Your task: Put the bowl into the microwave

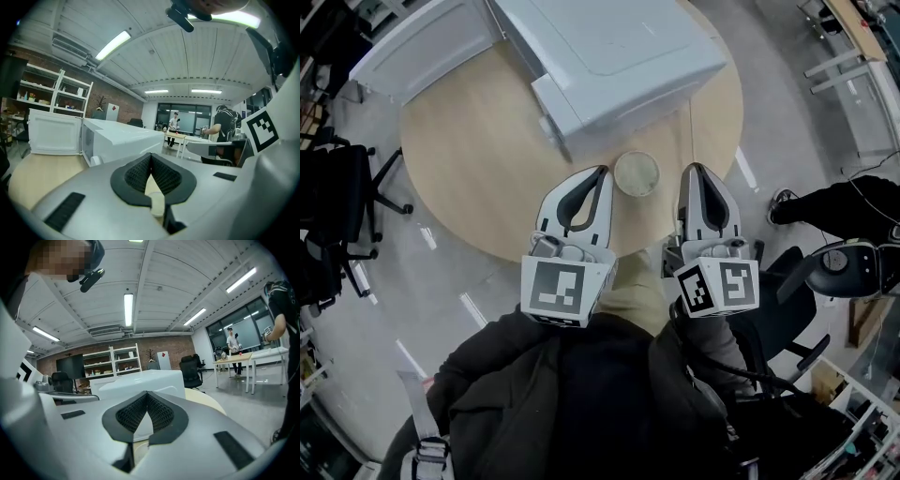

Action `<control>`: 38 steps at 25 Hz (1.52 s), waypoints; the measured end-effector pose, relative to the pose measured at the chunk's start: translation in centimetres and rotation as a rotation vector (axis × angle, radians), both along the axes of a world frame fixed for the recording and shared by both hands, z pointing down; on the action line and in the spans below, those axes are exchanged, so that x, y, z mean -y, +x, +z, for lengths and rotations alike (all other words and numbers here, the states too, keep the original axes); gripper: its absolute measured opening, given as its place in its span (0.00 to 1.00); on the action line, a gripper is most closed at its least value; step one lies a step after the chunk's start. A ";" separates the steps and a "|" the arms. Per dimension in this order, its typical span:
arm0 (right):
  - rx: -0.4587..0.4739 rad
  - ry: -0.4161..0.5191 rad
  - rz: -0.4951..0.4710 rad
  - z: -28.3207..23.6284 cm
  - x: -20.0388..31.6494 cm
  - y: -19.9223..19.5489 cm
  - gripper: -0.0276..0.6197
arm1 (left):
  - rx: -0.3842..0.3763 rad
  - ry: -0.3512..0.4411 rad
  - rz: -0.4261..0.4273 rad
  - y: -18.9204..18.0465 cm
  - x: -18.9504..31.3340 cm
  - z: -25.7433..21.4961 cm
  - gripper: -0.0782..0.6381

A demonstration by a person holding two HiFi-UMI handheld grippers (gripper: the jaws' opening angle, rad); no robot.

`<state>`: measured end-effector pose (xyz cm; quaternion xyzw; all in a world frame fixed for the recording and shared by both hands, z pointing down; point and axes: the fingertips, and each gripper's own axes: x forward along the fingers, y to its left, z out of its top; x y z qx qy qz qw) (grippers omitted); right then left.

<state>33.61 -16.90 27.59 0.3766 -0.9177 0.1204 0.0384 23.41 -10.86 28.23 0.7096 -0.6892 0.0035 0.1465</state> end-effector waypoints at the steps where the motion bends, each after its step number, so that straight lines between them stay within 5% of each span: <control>1: 0.003 -0.004 -0.011 0.4 0.4 0.1 0.06 | 0.007 -0.008 -0.010 0.1 0.3 0.2 0.12; 12: -0.023 -0.132 -0.166 9.9 5.4 2.8 0.06 | 0.049 -0.168 -0.134 3.5 3.7 9.1 0.12; 16: -0.043 -0.218 -0.228 14.3 5.1 3.1 0.17 | 0.001 -0.228 -0.156 4.5 3.9 12.8 0.16; 21: -0.073 -0.308 -0.283 17.8 4.1 2.5 0.18 | -0.071 -0.285 -0.181 4.7 3.7 16.0 0.27; 28: -0.175 -0.315 -0.327 19.6 3.7 0.7 0.18 | -0.123 -0.323 -0.202 3.6 4.2 18.6 0.27; 38: -0.185 -0.381 -0.370 20.9 3.6 0.2 0.17 | -0.197 -0.314 -0.223 3.4 4.5 20.8 0.26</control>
